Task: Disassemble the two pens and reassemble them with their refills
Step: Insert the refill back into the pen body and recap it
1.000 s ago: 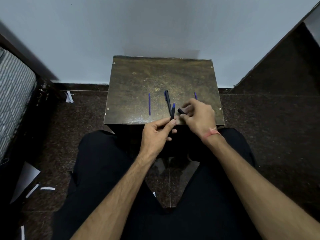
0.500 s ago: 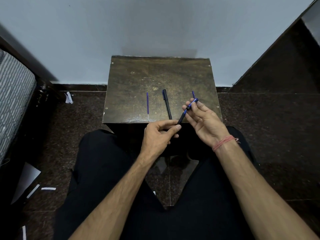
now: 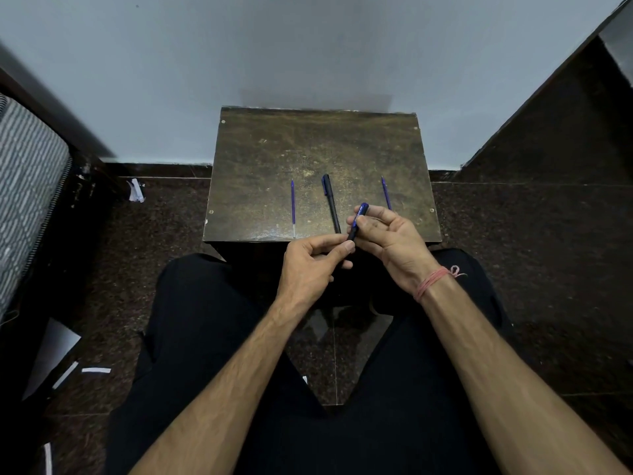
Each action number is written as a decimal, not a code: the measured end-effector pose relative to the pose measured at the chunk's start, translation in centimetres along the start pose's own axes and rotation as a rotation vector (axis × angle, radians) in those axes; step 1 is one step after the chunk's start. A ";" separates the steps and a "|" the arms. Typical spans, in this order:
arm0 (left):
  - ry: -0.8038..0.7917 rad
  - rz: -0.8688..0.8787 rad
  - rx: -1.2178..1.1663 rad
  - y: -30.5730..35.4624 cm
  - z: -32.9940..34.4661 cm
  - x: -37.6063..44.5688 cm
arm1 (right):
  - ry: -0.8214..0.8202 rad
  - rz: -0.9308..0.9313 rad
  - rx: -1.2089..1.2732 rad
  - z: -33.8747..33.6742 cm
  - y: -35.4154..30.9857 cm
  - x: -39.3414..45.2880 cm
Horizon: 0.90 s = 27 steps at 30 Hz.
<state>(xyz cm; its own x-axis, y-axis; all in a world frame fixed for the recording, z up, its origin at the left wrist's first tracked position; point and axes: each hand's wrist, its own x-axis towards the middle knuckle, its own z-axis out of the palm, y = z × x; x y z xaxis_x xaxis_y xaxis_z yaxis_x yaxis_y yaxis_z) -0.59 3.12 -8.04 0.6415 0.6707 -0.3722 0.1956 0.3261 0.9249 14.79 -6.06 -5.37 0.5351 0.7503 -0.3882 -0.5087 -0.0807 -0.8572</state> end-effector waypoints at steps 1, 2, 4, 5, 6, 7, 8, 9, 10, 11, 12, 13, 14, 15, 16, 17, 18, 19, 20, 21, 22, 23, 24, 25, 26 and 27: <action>-0.004 -0.004 -0.020 0.0 0.0 0.1 | -0.003 -0.042 -0.034 0.0 0.0 0.0; -0.008 -0.007 -0.036 -0.1 0.1 0.1 | -0.007 -0.089 -0.090 0.1 0.1 -0.1; -0.009 -0.014 -0.060 -0.2 0.0 0.3 | -0.019 -0.169 -0.219 0.3 0.2 -0.1; -0.008 -0.016 -0.070 -0.3 0.0 0.3 | -0.023 -0.194 -0.265 0.5 0.3 -0.1; -0.006 -0.018 -0.083 -0.4 -0.1 0.2 | -0.025 -0.210 -0.294 0.6 0.4 -0.2; -0.003 -0.022 -0.102 -0.4 -0.1 0.1 | -0.029 -0.218 -0.314 0.7 0.5 -0.3; 0.005 -0.025 -0.123 -0.5 -0.1 0.1 | -0.036 -0.222 -0.328 0.9 0.6 -0.4; 0.016 -0.030 -0.142 -0.5 -0.1 0.0 | -0.044 -0.226 -0.337 0.9 0.7 -0.4; 0.028 -0.038 -0.156 -0.5 -0.1 0.0 | -0.052 -0.228 -0.343 1.0 0.8 -0.5; 0.037 -0.049 -0.169 -0.6 -0.1 -0.1 | -0.059 -0.228 -0.350 1.0 0.9 -0.4; 0.040 -0.057 -0.181 -0.5 0.0 -0.1 | -0.063 -0.226 -0.355 0.9 1.0 -0.4; 0.038 -0.060 -0.191 -0.5 0.1 -0.2 | -0.065 -0.223 -0.354 0.9 1.0 -0.3; 0.034 -0.055 -0.194 -0.4 0.1 -0.2 | -0.067 -0.217 -0.342 0.9 0.9 -0.3; 0.029 -0.040 -0.192 -0.2 0.2 -0.1 | -0.071 -0.206 -0.312 1.0 0.7 -0.3; 0.026 -0.020 -0.190 0.0 0.2 0.0 | -0.074 -0.189 -0.258 1.1 0.4 -0.4; 0.026 0.002 -0.191 0.3 0.2 0.2 | -0.067 -0.168 -0.184 1.3 0.3 -0.4; 0.034 0.024 -0.189 0.5 0.2 0.4 | -0.046 -0.146 -0.111 1.5 0.2 -0.5; 0.050 0.046 -0.173 0.7 0.3 0.7 | -0.008 -0.130 -0.061 1.9 0.3 -0.5; 0.069 0.067 -0.144 0.8 0.3 0.9 | 0.044 -0.122 -0.044 2.2 0.5 -0.4; 0.083 0.085 -0.118 0.9 0.4 1.0 | 0.098 -0.115 -0.054 2.6 0.7 -0.2; 0.087 0.099 -0.105 0.8 0.4 1.0 | 0.145 -0.109 -0.074 2.8 0.9 0.2; 0.082 0.111 -0.095 0.8 0.4 1.0 | 0.186 -0.104 -0.096 2.9 0.9 0.6; 0.080 0.123 -0.071 0.7 0.4 0.9 | 0.227 -0.101 -0.119 2.9 0.8 1.2; 0.091 0.136 -0.028 0.7 0.3 0.9 | 0.272 -0.103 -0.154 2.9 0.4 1.8; 0.121 0.148 0.031 0.6 0.1 0.9 | 0.325 -0.111 -0.217 2.9 0.0 2.6; 0.164 0.159 0.095 0.6 -0.2 1.0 | 0.380 -0.126 -0.313 2.8 -0.5 3.5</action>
<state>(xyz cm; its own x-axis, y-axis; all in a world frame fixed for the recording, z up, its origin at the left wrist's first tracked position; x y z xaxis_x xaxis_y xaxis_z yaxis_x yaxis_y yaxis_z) 0.04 4.10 -7.86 0.5422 0.8103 -0.2224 0.1757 0.1495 0.9730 15.01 -1.60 -5.34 0.8166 0.4797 -0.3209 -0.2290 -0.2410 -0.9431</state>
